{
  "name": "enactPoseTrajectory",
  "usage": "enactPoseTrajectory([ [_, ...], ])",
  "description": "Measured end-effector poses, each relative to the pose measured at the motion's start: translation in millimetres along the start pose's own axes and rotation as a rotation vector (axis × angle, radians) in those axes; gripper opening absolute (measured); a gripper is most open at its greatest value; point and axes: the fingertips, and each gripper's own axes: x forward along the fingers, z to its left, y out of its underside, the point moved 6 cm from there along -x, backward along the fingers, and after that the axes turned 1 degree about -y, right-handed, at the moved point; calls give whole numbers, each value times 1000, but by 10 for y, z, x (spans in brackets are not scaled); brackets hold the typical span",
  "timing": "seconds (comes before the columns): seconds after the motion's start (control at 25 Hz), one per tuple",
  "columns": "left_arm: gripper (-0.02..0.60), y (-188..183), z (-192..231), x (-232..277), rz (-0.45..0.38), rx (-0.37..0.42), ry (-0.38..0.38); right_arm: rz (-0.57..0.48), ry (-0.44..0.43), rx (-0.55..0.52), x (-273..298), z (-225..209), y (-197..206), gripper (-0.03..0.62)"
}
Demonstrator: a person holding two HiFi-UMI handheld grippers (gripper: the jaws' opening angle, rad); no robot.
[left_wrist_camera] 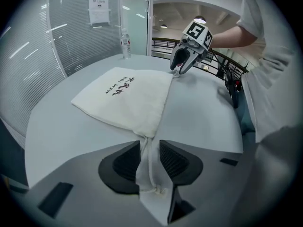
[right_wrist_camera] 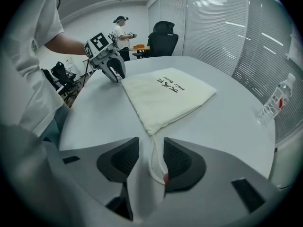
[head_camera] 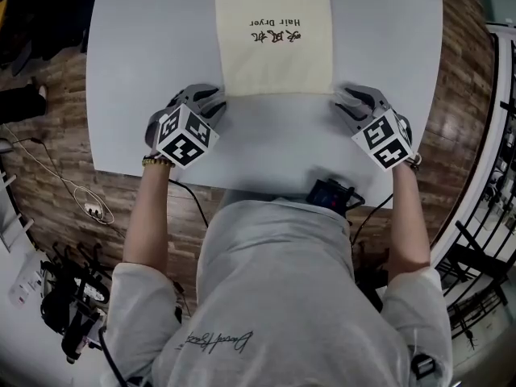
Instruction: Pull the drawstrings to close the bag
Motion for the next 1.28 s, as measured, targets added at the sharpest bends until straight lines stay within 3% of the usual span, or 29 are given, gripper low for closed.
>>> enactPoseTrajectory([
  [0.32, 137, 3, -10, 55, 25, 10, 50, 78, -56, -94, 191, -19, -2, 190],
  [0.68, 120, -6, -15, 113, 56, 15, 57, 111, -67, -125, 287, -20, -21, 133],
  [1.04, 109, -1, 22, 116, 59, -77, 62, 122, -91, -111, 296, -7, -33, 104],
  [1.28, 64, -18, 45, 118, 68, -129, 63, 138, -99, -95, 308, -1, -48, 50],
])
